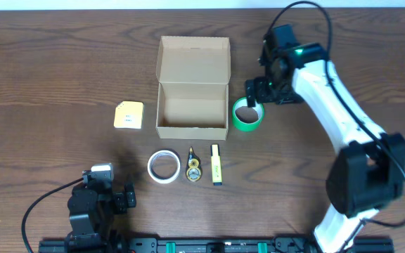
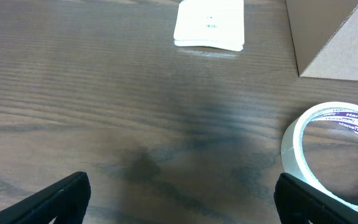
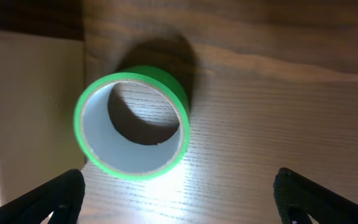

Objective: Pack container
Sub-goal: 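Reach the right gripper to the green tape roll and grasp it, then carry the green tape into the box and release it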

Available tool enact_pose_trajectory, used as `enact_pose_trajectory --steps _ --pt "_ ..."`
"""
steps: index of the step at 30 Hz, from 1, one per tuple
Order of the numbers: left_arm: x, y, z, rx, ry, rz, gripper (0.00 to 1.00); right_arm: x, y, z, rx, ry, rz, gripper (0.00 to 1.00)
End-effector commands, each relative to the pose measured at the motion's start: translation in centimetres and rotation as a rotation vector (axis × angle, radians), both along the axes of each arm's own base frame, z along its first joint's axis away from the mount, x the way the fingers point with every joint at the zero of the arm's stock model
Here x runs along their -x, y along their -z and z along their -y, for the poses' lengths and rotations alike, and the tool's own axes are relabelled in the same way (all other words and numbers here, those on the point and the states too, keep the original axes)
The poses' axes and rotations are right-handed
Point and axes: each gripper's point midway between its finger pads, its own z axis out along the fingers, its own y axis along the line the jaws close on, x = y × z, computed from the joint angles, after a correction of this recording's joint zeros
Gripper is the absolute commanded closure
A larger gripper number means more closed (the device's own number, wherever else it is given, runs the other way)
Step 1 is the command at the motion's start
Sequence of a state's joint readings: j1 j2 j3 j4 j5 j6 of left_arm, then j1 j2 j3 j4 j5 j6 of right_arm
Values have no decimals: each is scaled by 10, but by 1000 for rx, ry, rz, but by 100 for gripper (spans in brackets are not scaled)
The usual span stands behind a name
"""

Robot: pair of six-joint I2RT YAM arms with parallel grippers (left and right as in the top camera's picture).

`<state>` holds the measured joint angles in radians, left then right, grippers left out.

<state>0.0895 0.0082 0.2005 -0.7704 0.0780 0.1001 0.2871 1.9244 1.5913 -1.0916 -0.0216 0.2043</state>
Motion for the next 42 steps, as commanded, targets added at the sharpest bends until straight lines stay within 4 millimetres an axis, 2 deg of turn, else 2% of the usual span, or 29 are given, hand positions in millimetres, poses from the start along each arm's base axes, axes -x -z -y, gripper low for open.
enact_pose_trajectory --steps 1,3,5,8,10,11,12,14,15,17,22,26,28,29,30,31,34,37,42 --pt "5 9 0 13 -14 -34 5 -2 23 -2 56 -16 -40 4" --pt "5 9 0 13 -14 -34 5 0 44 -1 72 5 -88 12" --pt "5 9 0 13 -14 -34 5 0 59 1 83 20 -117 14" --pt "5 9 0 13 -14 -34 5 -2 72 0 87 19 -129 18" --pt "5 9 0 13 -14 -34 4 -4 77 -1 88 19 -132 25" --pt "5 9 0 13 -14 -34 5 -5 78 -1 86 20 -126 31" --pt "5 9 0 13 -14 -34 5 -8 78 -1 89 20 -115 43" --pt "5 9 0 13 -14 -34 5 -12 78 1 98 22 -99 58" --pt "5 9 0 13 -14 -34 5 -13 78 2 106 23 -92 76" --pt "5 9 0 13 -14 -34 5 -16 78 4 119 25 -81 97" --pt "5 9 0 13 -14 -34 4 -18 72 15 181 30 -62 99" --pt "5 9 0 13 -14 -34 4 -16 24 24 216 37 -2 99" --pt "5 9 0 13 -14 -34 5 -10 -13 26 206 58 56 99" --pt "5 9 0 13 -14 -34 5 -3 -39 26 198 66 98 99" --pt "5 9 0 13 -14 -34 5 2 -53 25 187 62 125 99" --pt "5 9 0 13 -14 -34 5 8 -76 19 165 43 178 99" --pt "5 9 0 13 -14 -34 5 17 -121 -10 129 -116 327 99" --pt "5 9 0 13 -14 -34 5 20 -136 -47 119 -289 387 99" --pt "5 9 0 13 -14 -34 5 13 -128 -100 32 -459 379 99"
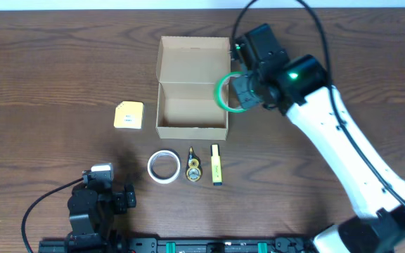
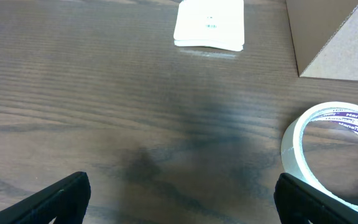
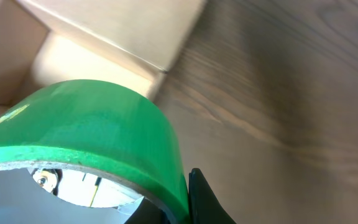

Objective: Pack container
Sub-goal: 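Carry the green tape into the box and release it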

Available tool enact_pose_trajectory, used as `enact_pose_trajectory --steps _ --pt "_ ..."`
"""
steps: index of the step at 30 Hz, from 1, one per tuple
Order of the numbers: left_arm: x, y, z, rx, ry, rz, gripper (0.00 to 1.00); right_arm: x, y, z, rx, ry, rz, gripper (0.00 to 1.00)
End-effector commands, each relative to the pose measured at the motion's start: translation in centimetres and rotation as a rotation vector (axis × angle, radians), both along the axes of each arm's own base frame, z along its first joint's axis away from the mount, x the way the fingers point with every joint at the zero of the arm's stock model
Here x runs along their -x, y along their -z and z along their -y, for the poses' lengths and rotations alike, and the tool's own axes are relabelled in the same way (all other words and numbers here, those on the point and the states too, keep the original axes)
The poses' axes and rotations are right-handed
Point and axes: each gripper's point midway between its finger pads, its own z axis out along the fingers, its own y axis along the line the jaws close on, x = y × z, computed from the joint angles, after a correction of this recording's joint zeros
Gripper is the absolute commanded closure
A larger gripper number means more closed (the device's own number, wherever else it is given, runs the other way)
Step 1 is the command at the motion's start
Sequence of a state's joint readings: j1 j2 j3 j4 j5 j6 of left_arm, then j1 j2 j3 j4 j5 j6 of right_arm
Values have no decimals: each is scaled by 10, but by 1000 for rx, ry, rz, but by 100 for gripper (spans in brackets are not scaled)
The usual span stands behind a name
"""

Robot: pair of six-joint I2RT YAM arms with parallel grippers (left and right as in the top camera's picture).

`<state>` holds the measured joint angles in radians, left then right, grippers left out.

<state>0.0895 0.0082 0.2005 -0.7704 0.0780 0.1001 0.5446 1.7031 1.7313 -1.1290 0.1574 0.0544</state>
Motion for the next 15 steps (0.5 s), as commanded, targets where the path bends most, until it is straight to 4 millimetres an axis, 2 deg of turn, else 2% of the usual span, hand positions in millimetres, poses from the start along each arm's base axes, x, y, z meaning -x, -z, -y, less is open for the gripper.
enact_pose_trajectory --steps 1,5,10,15 --pt "5 9 0 13 -14 -34 5 -8 4 -34 -17 -137 -3 99" --pt "5 9 0 13 -14 -34 4 -18 29 -67 36 -263 -11 99" --pt "5 9 0 13 -14 -34 5 -25 69 -72 87 -280 -75 99" --pt "5 9 0 13 -14 -34 5 -31 98 -75 122 -291 -115 99"
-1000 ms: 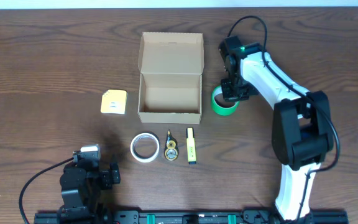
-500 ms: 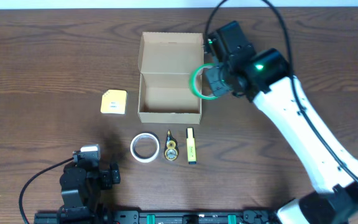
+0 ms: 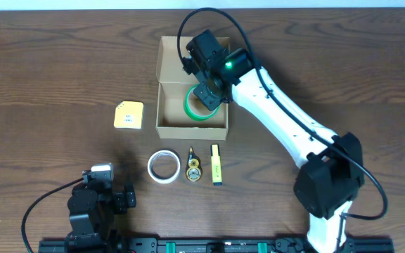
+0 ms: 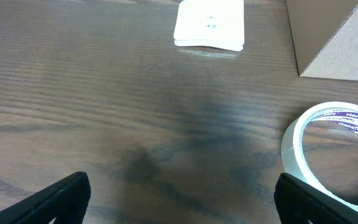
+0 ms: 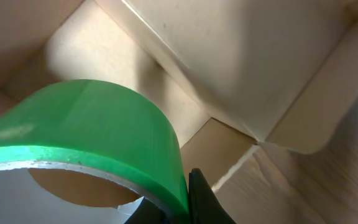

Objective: Pack container
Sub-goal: 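Carry the green tape into the box and release it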

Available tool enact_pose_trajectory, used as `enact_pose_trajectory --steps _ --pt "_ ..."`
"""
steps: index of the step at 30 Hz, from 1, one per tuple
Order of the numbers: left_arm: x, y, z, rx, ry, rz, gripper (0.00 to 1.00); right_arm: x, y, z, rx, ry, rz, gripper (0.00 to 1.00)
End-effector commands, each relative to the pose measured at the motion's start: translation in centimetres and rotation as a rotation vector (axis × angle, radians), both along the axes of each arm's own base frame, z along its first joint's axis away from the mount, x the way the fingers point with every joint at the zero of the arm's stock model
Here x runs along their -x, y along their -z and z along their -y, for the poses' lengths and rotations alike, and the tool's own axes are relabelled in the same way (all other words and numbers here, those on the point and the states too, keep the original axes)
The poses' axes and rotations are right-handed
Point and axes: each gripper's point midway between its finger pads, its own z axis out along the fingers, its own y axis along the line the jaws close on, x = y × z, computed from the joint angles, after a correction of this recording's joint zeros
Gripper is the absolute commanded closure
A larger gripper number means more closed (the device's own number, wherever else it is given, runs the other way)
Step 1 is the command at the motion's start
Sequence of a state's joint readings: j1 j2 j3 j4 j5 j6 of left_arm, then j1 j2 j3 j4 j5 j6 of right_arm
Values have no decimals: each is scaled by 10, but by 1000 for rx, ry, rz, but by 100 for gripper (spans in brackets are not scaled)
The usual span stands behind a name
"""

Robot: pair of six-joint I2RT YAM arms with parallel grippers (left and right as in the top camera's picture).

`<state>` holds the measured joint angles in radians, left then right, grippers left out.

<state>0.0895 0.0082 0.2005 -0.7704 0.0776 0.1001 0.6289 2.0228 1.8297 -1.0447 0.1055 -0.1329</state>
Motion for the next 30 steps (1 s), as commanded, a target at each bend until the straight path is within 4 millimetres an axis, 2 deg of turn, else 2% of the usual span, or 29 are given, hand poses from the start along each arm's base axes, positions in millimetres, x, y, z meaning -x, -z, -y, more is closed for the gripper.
enact_pose_trajectory --steps 1,3,9,12,24,25,27,30 --pt "5 9 0 13 -13 -34 5 -8 12 -3 25 -12 1 99" --pt "5 9 0 13 -13 -34 5 -11 23 -3 43 -10 -7 99" --pt "5 9 0 13 -13 -34 5 -15 33 -6 42 -9 -6 99" --pt "5 9 0 13 -13 -34 5 -16 45 -6 56 -10 -24 99" --pt "5 9 0 13 -13 -34 5 -17 52 -7 59 -10 -29 99" --pt "5 9 0 13 -13 -34 5 -18 52 -7 58 -10 -29 98" --pt "5 9 0 13 -13 -34 5 -18 52 -8 57 -11 -27 87" --pt "5 9 0 13 -13 -34 5 -18 52 -8 58 -13 -27 82"
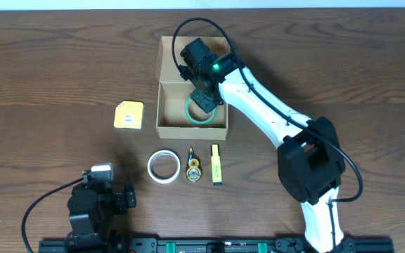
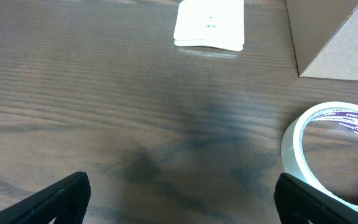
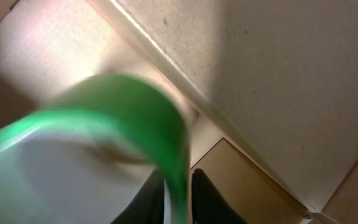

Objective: Pack container
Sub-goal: 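Carry the green tape into the box and release it, then move the right gripper to the yellow highlighter and grasp it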

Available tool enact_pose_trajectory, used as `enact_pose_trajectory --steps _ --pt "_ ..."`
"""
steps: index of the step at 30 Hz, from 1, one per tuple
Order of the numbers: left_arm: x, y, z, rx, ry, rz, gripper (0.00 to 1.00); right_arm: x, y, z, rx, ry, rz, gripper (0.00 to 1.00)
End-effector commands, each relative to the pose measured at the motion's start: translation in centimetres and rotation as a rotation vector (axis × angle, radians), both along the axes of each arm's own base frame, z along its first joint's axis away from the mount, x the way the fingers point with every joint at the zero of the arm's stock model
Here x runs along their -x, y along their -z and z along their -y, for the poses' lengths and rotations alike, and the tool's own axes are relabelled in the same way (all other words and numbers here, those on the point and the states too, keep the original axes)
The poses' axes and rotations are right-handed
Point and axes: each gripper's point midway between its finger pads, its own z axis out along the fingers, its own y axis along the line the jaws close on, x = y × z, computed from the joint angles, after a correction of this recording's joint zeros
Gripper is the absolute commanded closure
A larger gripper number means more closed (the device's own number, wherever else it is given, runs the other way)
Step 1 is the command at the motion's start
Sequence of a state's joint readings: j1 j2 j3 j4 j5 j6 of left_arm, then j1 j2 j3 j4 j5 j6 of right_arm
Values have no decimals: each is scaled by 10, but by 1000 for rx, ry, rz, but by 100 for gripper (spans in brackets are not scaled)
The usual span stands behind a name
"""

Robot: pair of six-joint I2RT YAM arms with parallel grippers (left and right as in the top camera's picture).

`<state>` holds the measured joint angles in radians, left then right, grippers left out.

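The open cardboard box (image 1: pixel 192 132) stands mid-table with its lid (image 1: pixel 194 60) folded back. A green tape roll (image 1: pixel 201 124) is inside it, low over the floor; in the right wrist view the green tape roll (image 3: pixel 135 99) is smeared with motion. My right gripper (image 1: pixel 206 97) reaches into the box, and in its wrist view the right gripper (image 3: pixel 180 193) has its jaws slightly parted either side of the roll's wall, so it reads as open. My left gripper (image 2: pixel 182 199) is open at the near left, holding nothing.
In front of the box lie a white tape roll (image 1: pixel 152 166), a small yellow-and-black item (image 1: pixel 193 169) and a yellow highlighter (image 1: pixel 216 173). A yellow notepad (image 1: pixel 129 115) sits left of the box. The white tape roll (image 2: pixel 303 134) lies just beyond my left gripper's right finger.
The right gripper sank a little deeper into the box. Its jaws have parted and the green roll, then held firmly, is now blurred and lower in the box. The left arm stayed put.
The right gripper was open over the green tape roll standing right of the box. Then it held the roll in the air at the box's right wall, then inside the box. Now the roll is let go low in the box.
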<state>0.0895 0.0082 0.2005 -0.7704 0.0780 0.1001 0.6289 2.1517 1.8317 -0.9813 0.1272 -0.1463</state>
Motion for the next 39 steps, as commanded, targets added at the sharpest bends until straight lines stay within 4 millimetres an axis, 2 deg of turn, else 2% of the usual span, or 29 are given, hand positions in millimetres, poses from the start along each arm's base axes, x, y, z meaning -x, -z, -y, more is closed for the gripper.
enact_pose_trajectory --steps 1,6,9,13,15,17,18,19,20,24,28,31,34,36,39 --pt "5 9 0 13 -14 -34 5 -4 -1 -2 0 -7 11 82" --pt "5 9 0 13 -14 -34 5 -7 -3 -5 -11 -8 24 85" --pt "5 9 0 13 -14 -34 5 -11 -14 -14 -51 -17 54 81" --pt "5 9 0 13 -14 -34 5 -11 -58 -30 -148 -44 94 79" --pt "5 9 0 13 -14 -34 5 -2 -107 -30 -195 -26 130 68" --pt "5 9 0 13 -14 -34 5 14 -137 -18 -213 7 134 53" --pt "5 9 0 13 -14 -34 4 25 -150 -6 -219 49 122 34" --pt "5 9 0 13 -14 -34 5 37 -159 8 -221 99 102 27" --pt "5 9 0 13 -14 -34 5 45 -161 19 -219 140 84 27" --pt "5 9 0 13 -14 -34 5 83 -147 69 -148 267 18 25" --pt "5 9 0 13 -14 -34 5 125 -123 95 -176 342 11 23" --pt "5 9 0 13 -14 -34 5 171 -89 112 -225 474 -16 20" --pt "5 9 0 13 -14 -34 5 208 -56 111 -275 607 -60 18" --pt "5 9 0 13 -14 -34 4 225 -38 95 -308 665 -92 17" --pt "5 9 0 13 -14 -34 5 233 -22 67 -339 746 -87 14"
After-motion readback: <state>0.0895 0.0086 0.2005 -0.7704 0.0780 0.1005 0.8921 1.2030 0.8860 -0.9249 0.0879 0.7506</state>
